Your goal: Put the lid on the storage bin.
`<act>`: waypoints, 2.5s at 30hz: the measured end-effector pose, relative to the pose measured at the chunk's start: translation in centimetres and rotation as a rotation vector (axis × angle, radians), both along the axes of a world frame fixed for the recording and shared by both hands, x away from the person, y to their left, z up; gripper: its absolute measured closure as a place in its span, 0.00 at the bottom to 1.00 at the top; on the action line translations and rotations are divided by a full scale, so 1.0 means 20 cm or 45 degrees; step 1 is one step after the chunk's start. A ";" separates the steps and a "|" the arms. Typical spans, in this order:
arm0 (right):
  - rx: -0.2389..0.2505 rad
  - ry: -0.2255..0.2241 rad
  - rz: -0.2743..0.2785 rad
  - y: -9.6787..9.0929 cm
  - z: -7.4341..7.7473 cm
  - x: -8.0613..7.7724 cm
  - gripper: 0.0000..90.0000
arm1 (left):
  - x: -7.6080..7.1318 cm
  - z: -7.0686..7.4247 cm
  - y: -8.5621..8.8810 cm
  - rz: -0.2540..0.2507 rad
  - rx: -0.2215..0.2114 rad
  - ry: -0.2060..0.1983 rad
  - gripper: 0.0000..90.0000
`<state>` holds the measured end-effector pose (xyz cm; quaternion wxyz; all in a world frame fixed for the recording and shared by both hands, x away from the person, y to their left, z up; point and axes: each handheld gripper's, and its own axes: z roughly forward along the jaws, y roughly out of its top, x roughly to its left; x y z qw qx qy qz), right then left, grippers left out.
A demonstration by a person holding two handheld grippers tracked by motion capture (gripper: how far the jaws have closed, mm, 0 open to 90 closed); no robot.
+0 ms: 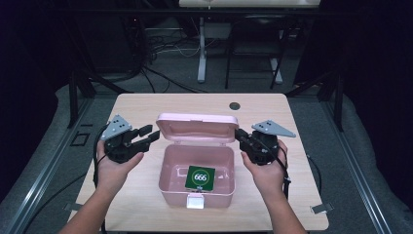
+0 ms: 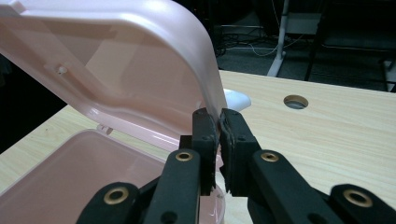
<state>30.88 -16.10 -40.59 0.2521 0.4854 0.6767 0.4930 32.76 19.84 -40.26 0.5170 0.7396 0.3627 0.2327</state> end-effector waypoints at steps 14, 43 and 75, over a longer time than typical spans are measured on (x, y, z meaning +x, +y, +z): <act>0.026 0.010 0.013 -0.01 -0.01 0.01 0.92 | 0.04 0.03 -0.09 0.061 -0.009 -0.069 0.86; 0.098 -0.022 -0.011 -0.17 0.04 -0.03 0.71 | 0.02 0.04 -0.09 0.063 0.015 -0.053 0.89; 0.151 -0.032 0.038 -0.13 0.02 -0.01 0.67 | -0.08 0.00 -0.06 0.002 -0.011 -0.041 0.82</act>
